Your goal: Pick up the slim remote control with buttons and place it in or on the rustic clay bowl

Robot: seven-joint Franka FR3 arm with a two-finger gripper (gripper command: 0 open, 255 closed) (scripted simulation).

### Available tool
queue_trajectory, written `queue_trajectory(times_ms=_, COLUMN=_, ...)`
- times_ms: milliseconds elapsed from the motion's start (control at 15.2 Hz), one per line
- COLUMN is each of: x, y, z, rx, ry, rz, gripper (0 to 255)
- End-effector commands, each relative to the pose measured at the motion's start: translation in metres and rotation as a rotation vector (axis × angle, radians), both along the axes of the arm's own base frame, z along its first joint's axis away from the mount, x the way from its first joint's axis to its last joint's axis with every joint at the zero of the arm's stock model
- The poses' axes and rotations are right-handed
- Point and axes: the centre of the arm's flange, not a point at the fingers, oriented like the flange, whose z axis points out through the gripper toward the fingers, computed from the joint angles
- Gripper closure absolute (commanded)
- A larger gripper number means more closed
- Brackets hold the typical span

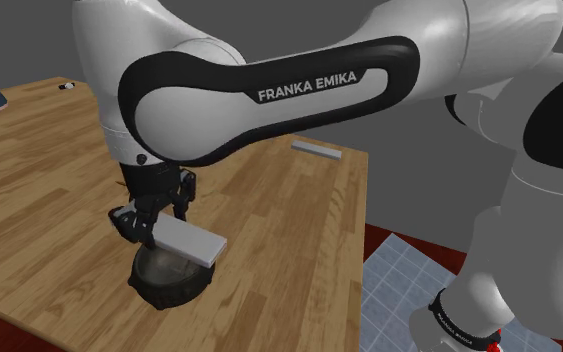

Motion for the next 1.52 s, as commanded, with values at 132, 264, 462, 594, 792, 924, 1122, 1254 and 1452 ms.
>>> queue_trajectory(times_ms=132, x=0.000, y=0.001, z=-0.021, rx=0.000, ry=-0.001, rz=0.000, gripper=255)
queue_trajectory(times_ms=264, x=0.000, y=0.001, z=-0.032, rx=0.000, ry=-0.001, rz=0.000, gripper=255)
queue_trajectory(times_ms=462, x=0.000, y=0.001, z=-0.050, rx=0.000, ry=-0.001, rz=0.000, gripper=255)
queue_trajectory(times_ms=594, x=0.000, y=0.001, z=-0.050, rx=0.000, ry=-0.001, rz=0.000, gripper=255)
queue_trajectory(times_ms=792, x=0.000, y=0.001, z=-0.050, rx=0.000, ry=-0.001, rz=0.000, gripper=255)
queue_trajectory(times_ms=924, x=0.000, y=0.001, z=-0.050, rx=0.000, ry=-0.001, rz=0.000, gripper=255)
queue_trajectory(times_ms=1122, x=0.000, y=0.001, z=-0.050, rx=0.000, ry=-0.001, rz=0.000, gripper=0)
queue_trajectory(times_ms=1254, x=0.000, y=0.001, z=-0.050, rx=0.000, ry=-0.001, rz=0.000, gripper=0)
queue_trajectory(times_ms=1452, x=0.000, y=0.000, z=-0.037, rx=0.000, ry=-0.001, rz=0.000, gripper=0)
